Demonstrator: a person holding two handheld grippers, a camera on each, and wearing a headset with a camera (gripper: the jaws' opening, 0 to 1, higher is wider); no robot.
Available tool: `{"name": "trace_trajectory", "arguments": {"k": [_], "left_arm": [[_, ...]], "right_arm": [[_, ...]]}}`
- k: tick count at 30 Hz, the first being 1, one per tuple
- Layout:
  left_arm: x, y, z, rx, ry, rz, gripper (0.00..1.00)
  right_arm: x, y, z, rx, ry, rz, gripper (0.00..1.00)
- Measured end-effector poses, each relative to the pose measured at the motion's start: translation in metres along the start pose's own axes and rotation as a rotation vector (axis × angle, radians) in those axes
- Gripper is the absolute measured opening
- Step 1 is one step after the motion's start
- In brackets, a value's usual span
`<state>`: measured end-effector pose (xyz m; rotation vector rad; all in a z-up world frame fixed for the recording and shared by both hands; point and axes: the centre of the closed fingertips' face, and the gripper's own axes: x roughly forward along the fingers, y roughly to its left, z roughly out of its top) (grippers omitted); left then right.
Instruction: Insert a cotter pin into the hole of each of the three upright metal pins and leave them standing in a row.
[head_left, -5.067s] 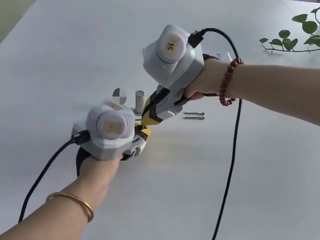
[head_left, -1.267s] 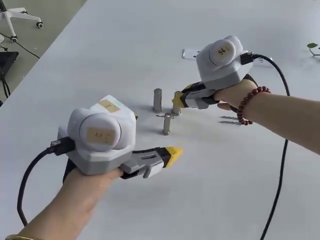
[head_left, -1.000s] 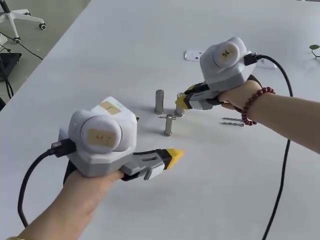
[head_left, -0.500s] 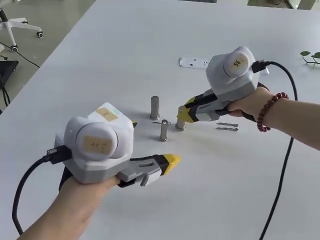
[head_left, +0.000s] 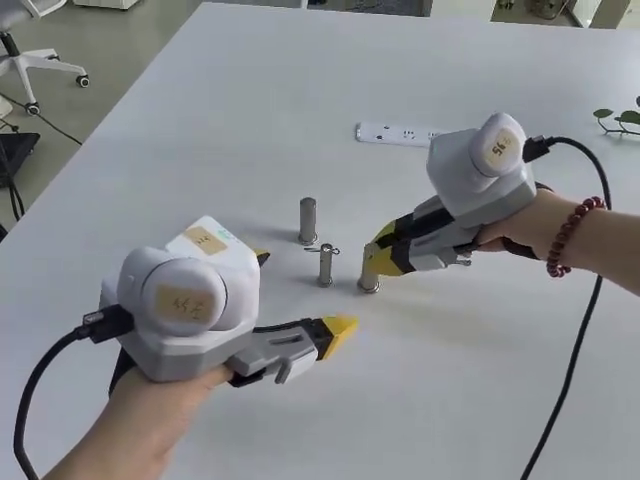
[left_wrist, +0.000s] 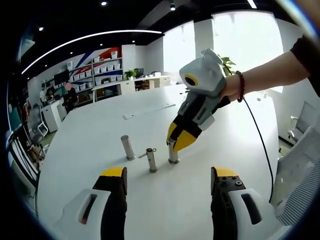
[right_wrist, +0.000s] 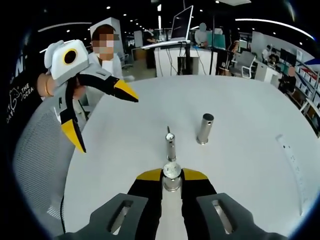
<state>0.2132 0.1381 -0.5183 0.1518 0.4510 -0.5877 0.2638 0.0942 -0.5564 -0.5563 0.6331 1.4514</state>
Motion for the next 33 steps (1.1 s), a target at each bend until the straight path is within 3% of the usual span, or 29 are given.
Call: {"name": "trace_trajectory", "arguments": {"k": [6,14,33], "left_arm": [[-0.003,-0.002,0.000,0.002,-0.005,0.001,0.67],[-0.007,-0.003,-0.001,0.004,-0.007,0.003,0.67],[-0.009,-0.005,-0.007,-0.007,0.001,0.000,0.66]], "right_arm": [[0.003,0.013,0.001,-0.023,0.003,0.027,0.08],[0.005,0.020,-0.001,-0.038,0.001,0.040,0.08],[0.004,0.022,-0.005,-0.067,0.020,0.041,0.09]]}}
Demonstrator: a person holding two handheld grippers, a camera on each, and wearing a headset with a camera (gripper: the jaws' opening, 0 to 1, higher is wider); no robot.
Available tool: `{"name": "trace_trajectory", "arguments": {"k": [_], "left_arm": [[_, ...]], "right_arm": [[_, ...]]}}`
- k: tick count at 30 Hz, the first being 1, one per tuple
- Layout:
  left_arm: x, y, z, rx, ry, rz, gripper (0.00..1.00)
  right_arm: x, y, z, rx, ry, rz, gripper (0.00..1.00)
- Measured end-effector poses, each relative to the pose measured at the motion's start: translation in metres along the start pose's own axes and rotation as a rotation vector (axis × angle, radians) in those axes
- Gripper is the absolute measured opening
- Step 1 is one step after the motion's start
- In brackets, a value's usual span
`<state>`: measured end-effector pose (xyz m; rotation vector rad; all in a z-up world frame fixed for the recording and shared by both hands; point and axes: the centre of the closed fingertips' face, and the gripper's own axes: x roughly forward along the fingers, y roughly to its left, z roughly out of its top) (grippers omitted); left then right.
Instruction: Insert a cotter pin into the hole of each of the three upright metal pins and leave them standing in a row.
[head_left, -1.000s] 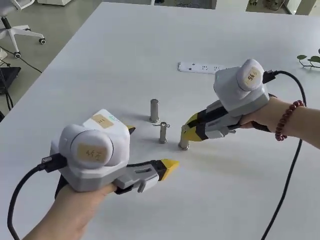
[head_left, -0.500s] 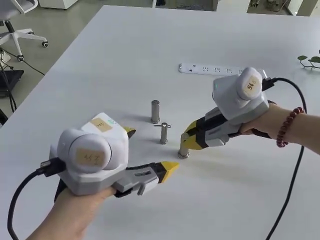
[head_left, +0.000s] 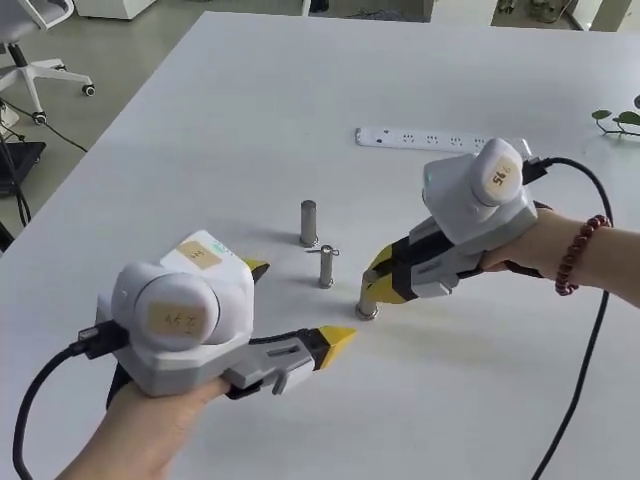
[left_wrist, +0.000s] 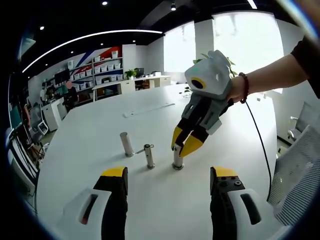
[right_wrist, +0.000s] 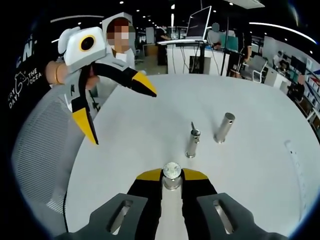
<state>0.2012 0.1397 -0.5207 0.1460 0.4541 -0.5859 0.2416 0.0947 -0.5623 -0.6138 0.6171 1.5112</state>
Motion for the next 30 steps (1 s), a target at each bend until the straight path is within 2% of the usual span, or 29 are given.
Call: {"name": "trace_trajectory", "arguments": {"k": [5,11,18,24,30], "left_arm": [[0.000,-0.001,-0.003,-0.002,0.006,0.000,0.66],[-0.001,0.000,-0.003,-0.003,0.010,0.004,0.66],[-0.003,0.001,0.000,0.004,0.001,0.013,0.67],[-0.005,0.001,0.002,0.002,-0.014,0.016,0.67],[-0.006,0.000,0.002,0.000,-0.016,0.021,0.67]], "right_arm": [[0.000,-0.001,0.000,0.004,0.006,-0.005,0.09],[-0.002,-0.004,0.002,0.009,-0.013,-0.017,0.16],[-0.016,-0.006,0.002,0.037,-0.019,-0.029,0.22],[-0.033,-0.012,-0.006,0.087,-0.013,-0.065,0.22],[-0.046,-0.020,-0.025,0.132,0.020,-0.120,0.20]]}}
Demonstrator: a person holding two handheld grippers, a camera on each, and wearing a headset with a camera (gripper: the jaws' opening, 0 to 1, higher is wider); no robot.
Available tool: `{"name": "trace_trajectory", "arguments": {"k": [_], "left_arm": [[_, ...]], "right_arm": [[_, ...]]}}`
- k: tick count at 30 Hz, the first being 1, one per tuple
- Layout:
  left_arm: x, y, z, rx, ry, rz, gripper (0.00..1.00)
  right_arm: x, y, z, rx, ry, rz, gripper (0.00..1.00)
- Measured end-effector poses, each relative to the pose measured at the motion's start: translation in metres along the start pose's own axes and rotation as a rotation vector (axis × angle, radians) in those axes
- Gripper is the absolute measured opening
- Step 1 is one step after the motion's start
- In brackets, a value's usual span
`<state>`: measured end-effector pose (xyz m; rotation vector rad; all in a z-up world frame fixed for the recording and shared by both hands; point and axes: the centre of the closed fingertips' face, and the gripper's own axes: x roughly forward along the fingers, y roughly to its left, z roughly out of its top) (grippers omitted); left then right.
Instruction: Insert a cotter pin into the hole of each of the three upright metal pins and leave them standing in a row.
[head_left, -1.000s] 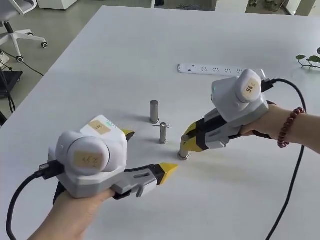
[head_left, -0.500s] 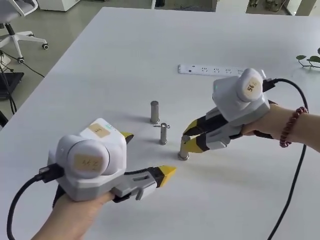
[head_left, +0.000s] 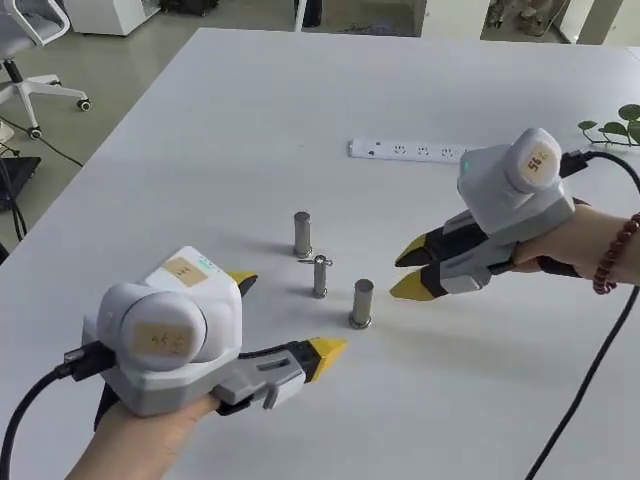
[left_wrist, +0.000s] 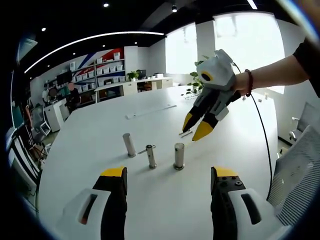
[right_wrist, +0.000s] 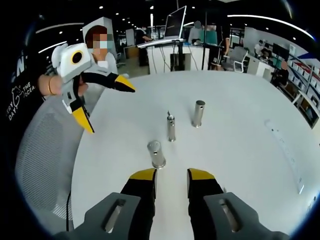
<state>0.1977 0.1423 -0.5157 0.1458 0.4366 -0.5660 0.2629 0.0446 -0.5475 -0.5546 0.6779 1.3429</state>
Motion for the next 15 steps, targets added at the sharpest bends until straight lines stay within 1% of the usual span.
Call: {"name": "trace_trajectory", "arguments": {"k": [1,4,11,15], "left_arm": [[0.000,0.000,0.000,0.000,0.000,0.001,0.67],[-0.002,0.000,0.001,0.001,-0.004,0.005,0.67],[-0.003,0.003,0.000,-0.002,-0.006,0.015,0.67],[-0.003,0.003,-0.002,-0.002,-0.001,0.019,0.66]], "right_arm": [[-0.001,-0.001,-0.001,0.002,0.001,-0.003,0.19],[-0.006,-0.009,-0.013,0.017,0.033,-0.046,0.19],[-0.016,-0.030,-0.036,0.037,0.095,-0.142,0.19],[-0.019,-0.041,-0.042,0.055,0.106,-0.181,0.19]]}}
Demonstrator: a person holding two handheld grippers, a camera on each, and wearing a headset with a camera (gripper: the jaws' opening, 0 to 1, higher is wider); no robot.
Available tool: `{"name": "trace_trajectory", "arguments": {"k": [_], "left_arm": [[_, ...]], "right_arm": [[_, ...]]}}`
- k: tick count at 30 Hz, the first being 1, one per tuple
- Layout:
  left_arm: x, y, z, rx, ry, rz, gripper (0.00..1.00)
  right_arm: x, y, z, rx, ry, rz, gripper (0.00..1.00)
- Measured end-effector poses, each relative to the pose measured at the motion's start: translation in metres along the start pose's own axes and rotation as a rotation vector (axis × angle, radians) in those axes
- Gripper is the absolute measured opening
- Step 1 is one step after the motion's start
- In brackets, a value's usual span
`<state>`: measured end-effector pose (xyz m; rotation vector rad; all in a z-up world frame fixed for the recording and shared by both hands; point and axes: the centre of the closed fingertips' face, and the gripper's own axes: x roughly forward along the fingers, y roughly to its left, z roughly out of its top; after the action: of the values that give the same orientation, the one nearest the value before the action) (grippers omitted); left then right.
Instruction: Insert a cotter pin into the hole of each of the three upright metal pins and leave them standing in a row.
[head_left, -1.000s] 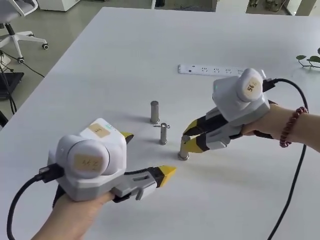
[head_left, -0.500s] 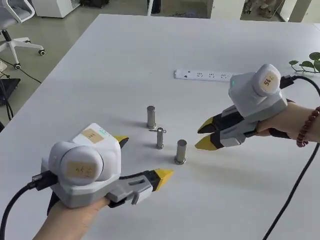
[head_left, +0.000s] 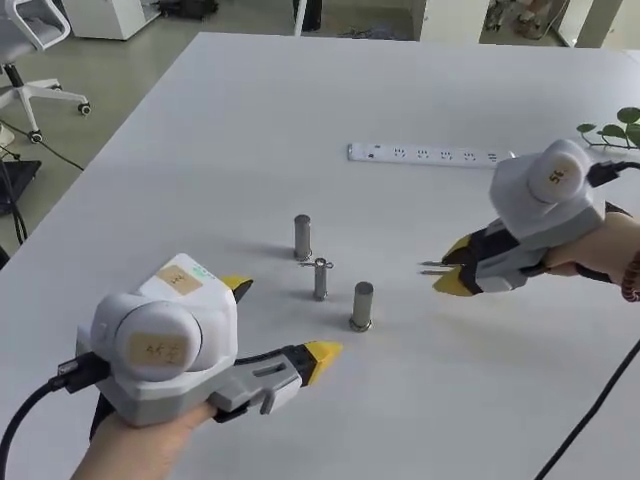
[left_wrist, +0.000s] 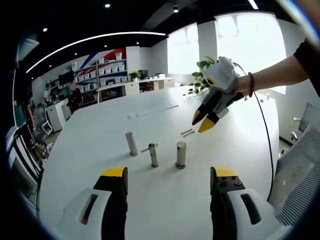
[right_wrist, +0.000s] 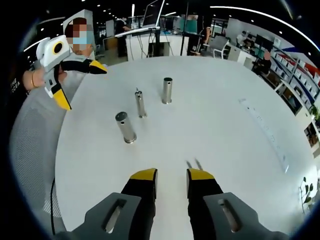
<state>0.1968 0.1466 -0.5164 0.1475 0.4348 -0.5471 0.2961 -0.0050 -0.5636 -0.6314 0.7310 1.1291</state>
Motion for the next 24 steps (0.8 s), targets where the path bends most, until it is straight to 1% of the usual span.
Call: {"name": "trace_trajectory", "arguments": {"k": [1,2,5,11,14,17,22,24], "left_arm": [[0.000,0.000,-0.001,-0.002,0.001,0.001,0.66],[0.000,0.000,-0.001,-0.003,0.002,0.001,0.66],[0.000,0.001,-0.002,-0.007,0.002,0.004,0.66],[0.000,0.004,-0.005,-0.017,0.012,0.011,0.65],[0.000,0.005,-0.006,-0.022,0.009,0.015,0.65],[0.000,0.005,-0.008,-0.024,0.016,0.017,0.65],[-0.001,0.005,-0.008,-0.021,0.016,0.023,0.63],[-0.001,0.005,-0.009,-0.019,0.015,0.024,0.63]], "right_arm": [[0.000,-0.001,-0.001,0.000,0.003,-0.004,0.19],[0.001,-0.007,-0.005,0.004,0.018,-0.028,0.19],[0.002,-0.017,-0.013,0.002,0.043,-0.064,0.19],[0.007,-0.028,-0.023,0.027,0.070,-0.088,0.17],[0.010,-0.029,-0.026,0.031,0.082,-0.083,0.16],[0.013,-0.030,-0.030,0.016,0.105,-0.077,0.13],[0.017,-0.034,-0.032,0.014,0.118,-0.080,0.09],[0.019,-0.033,-0.032,0.007,0.126,-0.072,0.09]]}}
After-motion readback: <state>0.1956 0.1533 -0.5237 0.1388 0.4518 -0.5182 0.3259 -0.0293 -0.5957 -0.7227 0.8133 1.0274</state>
